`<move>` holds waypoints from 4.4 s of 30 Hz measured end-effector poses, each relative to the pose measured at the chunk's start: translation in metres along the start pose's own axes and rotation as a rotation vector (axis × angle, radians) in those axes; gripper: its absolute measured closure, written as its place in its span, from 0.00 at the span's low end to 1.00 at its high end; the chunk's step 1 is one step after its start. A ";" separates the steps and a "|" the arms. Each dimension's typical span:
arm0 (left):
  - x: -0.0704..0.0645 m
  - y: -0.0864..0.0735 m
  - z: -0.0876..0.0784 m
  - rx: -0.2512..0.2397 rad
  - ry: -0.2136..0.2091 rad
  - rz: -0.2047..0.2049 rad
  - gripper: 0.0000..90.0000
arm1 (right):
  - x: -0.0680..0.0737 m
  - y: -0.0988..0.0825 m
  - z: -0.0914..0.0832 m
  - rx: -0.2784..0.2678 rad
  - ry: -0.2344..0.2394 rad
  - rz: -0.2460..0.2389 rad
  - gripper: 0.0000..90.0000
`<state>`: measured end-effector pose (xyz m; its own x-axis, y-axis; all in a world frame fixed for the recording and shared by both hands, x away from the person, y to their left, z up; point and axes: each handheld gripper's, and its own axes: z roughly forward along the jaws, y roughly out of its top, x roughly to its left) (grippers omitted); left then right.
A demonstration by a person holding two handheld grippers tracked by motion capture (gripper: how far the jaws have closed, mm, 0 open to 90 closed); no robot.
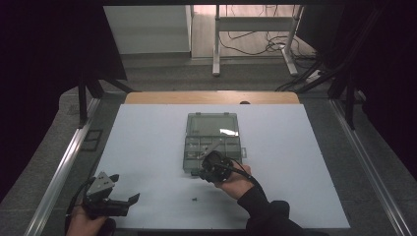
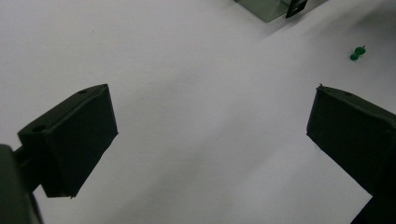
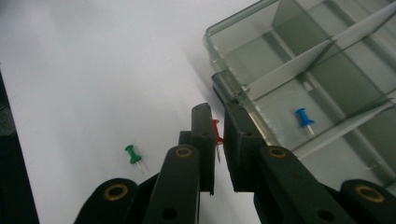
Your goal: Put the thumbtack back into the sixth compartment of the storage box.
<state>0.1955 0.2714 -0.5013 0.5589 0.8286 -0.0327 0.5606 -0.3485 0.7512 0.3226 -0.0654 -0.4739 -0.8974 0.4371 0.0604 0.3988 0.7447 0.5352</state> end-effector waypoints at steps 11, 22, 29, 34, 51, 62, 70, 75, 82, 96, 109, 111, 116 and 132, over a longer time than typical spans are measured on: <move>0.000 0.000 0.000 0.000 0.001 -0.002 0.02 | -0.013 0.010 -0.004 -0.021 -0.027 0.019 0.91; 0.000 0.000 0.000 0.000 -0.001 -0.003 0.02 | -0.031 0.014 0.000 -0.026 -0.057 0.055 0.91; 0.001 0.000 0.000 -0.001 -0.002 -0.003 0.02 | -0.040 0.020 0.002 -0.034 -0.072 0.071 0.91; 0.001 0.000 0.000 -0.001 -0.003 -0.003 0.02 | -0.046 0.023 0.010 -0.022 -0.075 0.079 0.91; 0.000 0.000 0.000 -0.002 -0.004 -0.001 0.02 | -0.045 0.020 0.005 -0.028 -0.074 0.080 0.59; 0.000 0.000 0.000 -0.003 -0.003 0.001 0.02 | -0.029 0.014 0.002 -0.026 -0.070 0.040 0.28; 0.000 0.000 0.000 -0.004 -0.003 0.001 0.02 | -0.021 0.007 -0.002 -0.036 -0.061 0.034 0.06; 0.000 0.000 0.000 -0.004 -0.003 0.001 0.02 | -0.014 0.001 -0.005 -0.034 -0.066 0.034 0.01; 0.000 0.000 0.000 -0.004 -0.003 0.001 0.02 | -0.002 -0.002 -0.009 0.011 -0.077 0.057 0.03; 0.000 0.000 0.000 -0.005 -0.005 0.006 0.02 | 0.019 -0.012 0.004 0.066 0.026 0.005 0.40; -0.001 0.000 0.000 -0.004 -0.004 0.008 0.02 | 0.039 -0.012 0.025 0.108 0.081 -0.108 0.73; -0.001 0.000 0.000 -0.004 -0.004 0.008 0.02 | 0.041 -0.013 0.027 0.115 0.082 -0.124 0.77; -0.001 0.000 0.000 -0.003 -0.005 0.010 0.02 | 0.047 -0.015 0.038 0.141 0.075 -0.171 0.87; 0.000 -0.001 -0.001 -0.006 -0.009 0.010 0.02 | 0.045 -0.014 0.033 0.128 0.059 -0.141 0.92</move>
<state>0.1946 0.2717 -0.5012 0.5699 0.8211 -0.0308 0.5514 -0.3544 0.7552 0.2831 -0.0395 -0.5064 -0.9539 0.2970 0.0435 0.2862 0.8558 0.4309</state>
